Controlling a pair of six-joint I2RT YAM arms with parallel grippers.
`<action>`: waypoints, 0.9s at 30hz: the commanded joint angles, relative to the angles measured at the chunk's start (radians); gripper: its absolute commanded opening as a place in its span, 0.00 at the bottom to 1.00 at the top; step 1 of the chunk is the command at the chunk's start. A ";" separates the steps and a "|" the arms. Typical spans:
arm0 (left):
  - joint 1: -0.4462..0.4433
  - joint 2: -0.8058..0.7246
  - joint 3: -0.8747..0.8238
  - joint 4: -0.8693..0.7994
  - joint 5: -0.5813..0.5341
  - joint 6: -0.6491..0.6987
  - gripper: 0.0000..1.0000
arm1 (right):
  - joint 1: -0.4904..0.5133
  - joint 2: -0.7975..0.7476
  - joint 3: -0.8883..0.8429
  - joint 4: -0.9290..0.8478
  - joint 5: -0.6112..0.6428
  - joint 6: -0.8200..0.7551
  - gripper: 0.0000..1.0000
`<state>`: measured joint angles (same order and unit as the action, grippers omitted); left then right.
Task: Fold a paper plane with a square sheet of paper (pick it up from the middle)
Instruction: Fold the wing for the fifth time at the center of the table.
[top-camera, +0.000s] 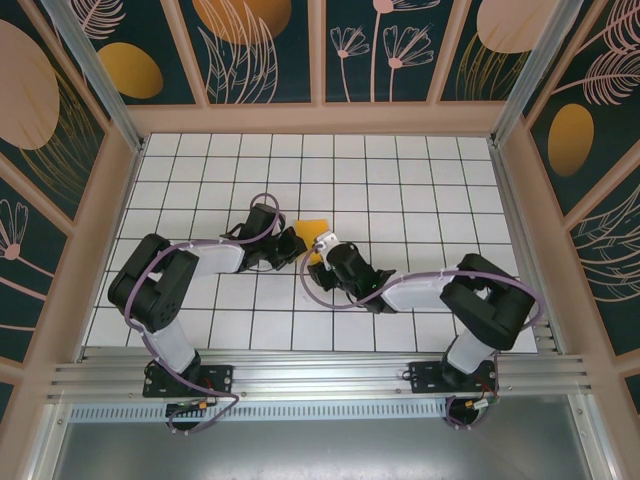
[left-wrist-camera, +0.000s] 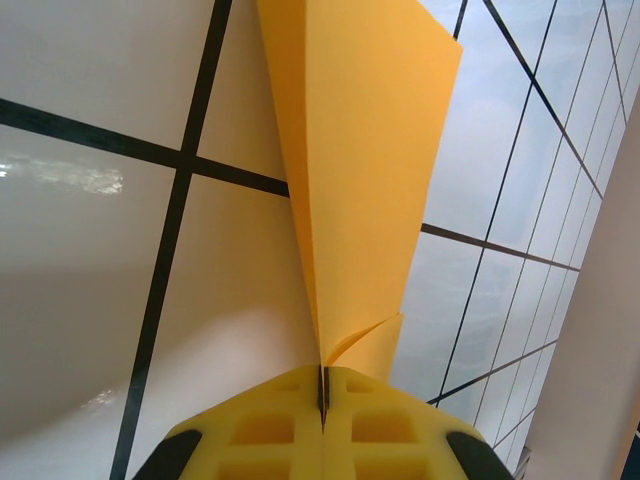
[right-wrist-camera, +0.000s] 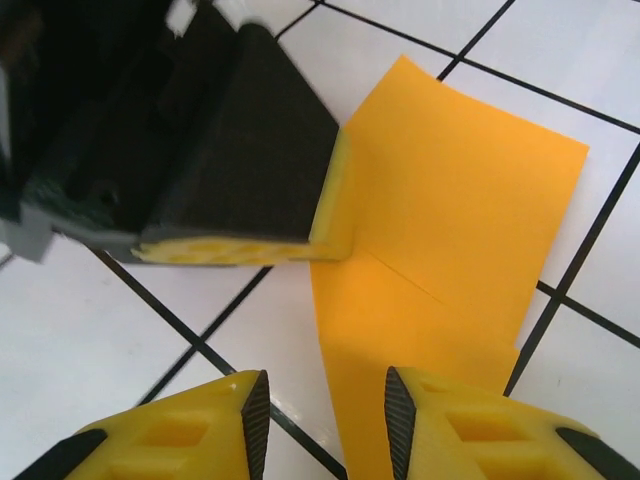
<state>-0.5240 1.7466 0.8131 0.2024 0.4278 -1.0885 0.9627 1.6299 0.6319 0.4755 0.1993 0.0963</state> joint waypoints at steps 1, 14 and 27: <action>-0.005 -0.020 0.026 -0.034 -0.013 -0.021 0.01 | 0.018 0.044 -0.008 0.081 0.074 -0.068 0.37; -0.005 -0.027 0.030 -0.037 -0.003 -0.027 0.01 | 0.020 0.165 0.024 0.192 0.117 -0.090 0.24; -0.005 -0.026 0.035 -0.045 0.000 -0.030 0.02 | 0.019 0.197 0.030 0.236 0.154 -0.112 0.27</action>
<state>-0.5240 1.7454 0.8219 0.1802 0.4252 -1.1053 0.9771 1.8008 0.6399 0.6605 0.3218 0.0010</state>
